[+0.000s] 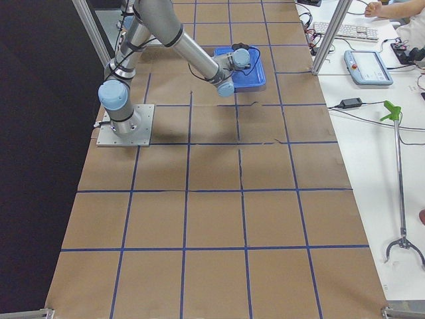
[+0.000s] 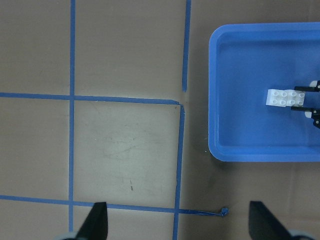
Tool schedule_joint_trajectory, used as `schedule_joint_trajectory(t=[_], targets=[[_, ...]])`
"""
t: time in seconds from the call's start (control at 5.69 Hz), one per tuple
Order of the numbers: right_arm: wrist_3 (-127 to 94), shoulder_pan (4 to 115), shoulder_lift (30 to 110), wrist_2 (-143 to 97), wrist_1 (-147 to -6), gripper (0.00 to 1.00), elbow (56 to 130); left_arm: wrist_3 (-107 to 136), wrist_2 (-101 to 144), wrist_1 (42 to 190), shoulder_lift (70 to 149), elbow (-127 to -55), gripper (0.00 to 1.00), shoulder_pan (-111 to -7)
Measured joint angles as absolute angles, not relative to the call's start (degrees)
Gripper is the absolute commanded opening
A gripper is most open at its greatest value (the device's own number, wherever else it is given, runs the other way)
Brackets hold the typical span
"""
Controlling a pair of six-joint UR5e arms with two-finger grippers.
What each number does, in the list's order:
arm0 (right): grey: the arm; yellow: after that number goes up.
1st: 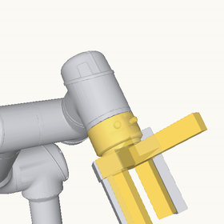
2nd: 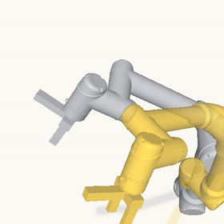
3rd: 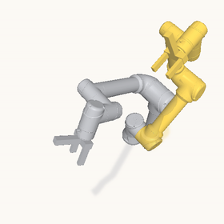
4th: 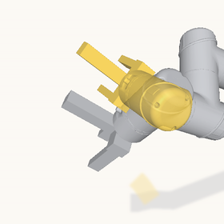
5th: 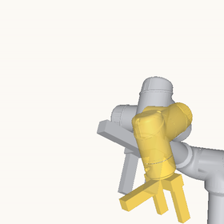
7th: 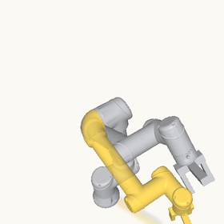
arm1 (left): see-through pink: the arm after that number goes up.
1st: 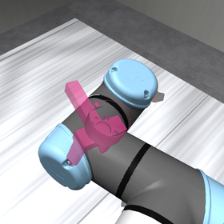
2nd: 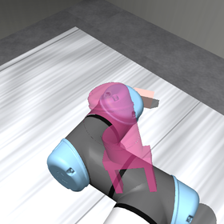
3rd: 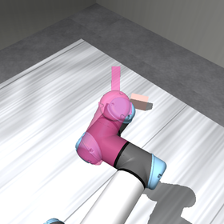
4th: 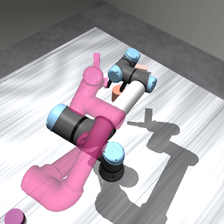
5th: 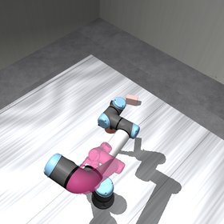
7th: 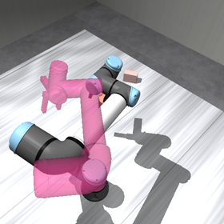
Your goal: Assemble white blocks and place on blue tray
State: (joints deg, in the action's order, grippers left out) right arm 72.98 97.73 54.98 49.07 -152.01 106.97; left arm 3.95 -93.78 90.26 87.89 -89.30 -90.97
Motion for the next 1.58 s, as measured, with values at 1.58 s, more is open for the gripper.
schedule_joint_trajectory(t=[1.58], targets=[[54.19, 93.01, 69.62, 64.70, -131.27, 1.00, 104.54, 3.96, -93.78, 90.26, 87.81, -89.30, 0.99, -90.97]])
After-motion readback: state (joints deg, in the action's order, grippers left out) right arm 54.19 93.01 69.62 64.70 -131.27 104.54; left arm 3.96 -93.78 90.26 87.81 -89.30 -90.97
